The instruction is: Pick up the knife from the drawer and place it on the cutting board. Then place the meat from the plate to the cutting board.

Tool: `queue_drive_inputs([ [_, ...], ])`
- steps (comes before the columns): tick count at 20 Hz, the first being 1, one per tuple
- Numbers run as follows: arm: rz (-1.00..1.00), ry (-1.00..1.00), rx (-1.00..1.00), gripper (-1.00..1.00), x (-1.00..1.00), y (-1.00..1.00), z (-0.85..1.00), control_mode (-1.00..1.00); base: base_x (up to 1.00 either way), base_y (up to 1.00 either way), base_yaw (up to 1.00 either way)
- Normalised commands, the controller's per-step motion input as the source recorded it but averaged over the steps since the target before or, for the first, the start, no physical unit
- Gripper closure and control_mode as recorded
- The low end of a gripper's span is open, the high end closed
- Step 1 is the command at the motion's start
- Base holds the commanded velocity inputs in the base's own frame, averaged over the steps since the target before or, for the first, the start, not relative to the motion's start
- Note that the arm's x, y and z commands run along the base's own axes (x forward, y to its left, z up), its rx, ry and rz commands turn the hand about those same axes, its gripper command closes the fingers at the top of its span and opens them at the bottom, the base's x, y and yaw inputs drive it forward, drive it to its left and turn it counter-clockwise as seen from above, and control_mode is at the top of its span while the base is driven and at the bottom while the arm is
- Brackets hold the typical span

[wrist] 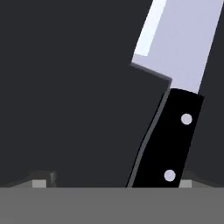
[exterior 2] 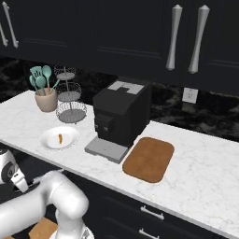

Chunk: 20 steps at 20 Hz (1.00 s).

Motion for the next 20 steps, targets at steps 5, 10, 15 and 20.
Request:
queue_drive_inputs([
  [5,0.0,-0.11,-0.02,-1.0,0.18,0.0,-0.57,-1.0,0.0,0.0,0.0],
  [10,0.0,-0.01,-0.01,1.0,-0.16,0.14,-0.51,-1.0,0.0,0.0,0.0],
  [15,0.0,0.22,0.0,1.0,-0.99,0.2,0.04,-1.0,0.0,0.0,0.0],
  [20,0.0,0.33,0.0,1.0,-0.97,0.28,0.57,-1.0,0.0,0.0,0.0],
])
